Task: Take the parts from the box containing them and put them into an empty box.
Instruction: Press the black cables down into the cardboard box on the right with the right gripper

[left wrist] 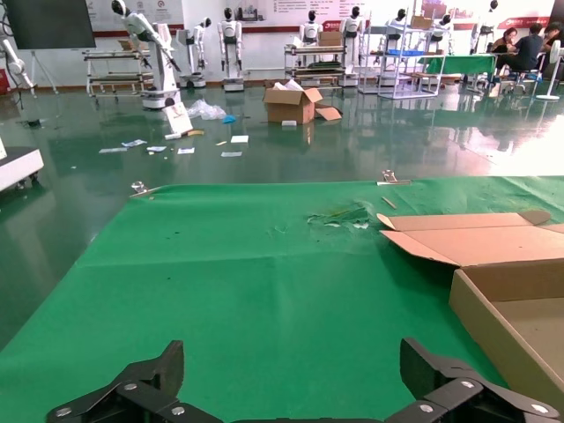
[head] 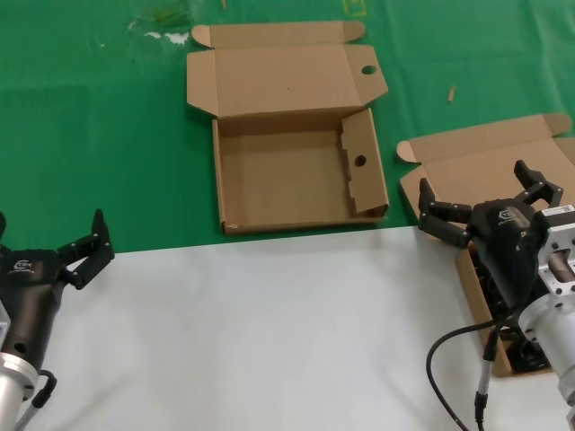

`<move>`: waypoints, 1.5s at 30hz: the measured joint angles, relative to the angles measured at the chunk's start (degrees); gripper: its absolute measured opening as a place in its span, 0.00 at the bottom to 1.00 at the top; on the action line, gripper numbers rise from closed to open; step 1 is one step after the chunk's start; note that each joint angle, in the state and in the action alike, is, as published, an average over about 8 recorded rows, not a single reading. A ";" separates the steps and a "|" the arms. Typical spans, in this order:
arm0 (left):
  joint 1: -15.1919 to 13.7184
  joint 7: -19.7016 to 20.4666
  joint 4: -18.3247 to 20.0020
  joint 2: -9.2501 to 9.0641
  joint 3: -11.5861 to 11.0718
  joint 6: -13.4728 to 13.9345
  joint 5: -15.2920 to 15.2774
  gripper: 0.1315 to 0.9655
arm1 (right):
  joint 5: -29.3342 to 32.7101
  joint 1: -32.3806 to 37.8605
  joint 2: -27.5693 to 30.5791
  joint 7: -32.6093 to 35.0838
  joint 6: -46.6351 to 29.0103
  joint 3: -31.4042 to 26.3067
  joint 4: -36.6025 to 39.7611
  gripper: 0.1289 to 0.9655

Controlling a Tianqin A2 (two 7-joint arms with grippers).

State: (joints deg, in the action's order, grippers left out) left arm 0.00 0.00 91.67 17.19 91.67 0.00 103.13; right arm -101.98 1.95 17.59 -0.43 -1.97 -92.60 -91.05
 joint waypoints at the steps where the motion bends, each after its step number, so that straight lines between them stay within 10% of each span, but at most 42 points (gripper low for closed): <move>1: 0.00 0.00 0.00 0.00 0.00 0.00 0.00 0.92 | 0.00 0.00 0.00 0.00 0.00 0.00 0.00 1.00; 28: 0.00 0.00 0.00 0.00 0.00 0.00 0.00 0.28 | 0.01 -2.79 1.06 0.52 0.98 1.07 -2.51 1.00; 45: 0.00 0.00 0.00 0.00 0.00 0.00 -0.01 0.07 | -2.90 -6.57 36.12 -8.79 -2.65 -6.89 -10.34 1.00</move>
State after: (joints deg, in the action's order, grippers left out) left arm 0.00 0.00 91.67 17.19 91.68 0.00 103.13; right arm -104.88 -4.62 53.71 -9.21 -4.62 -99.49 -101.39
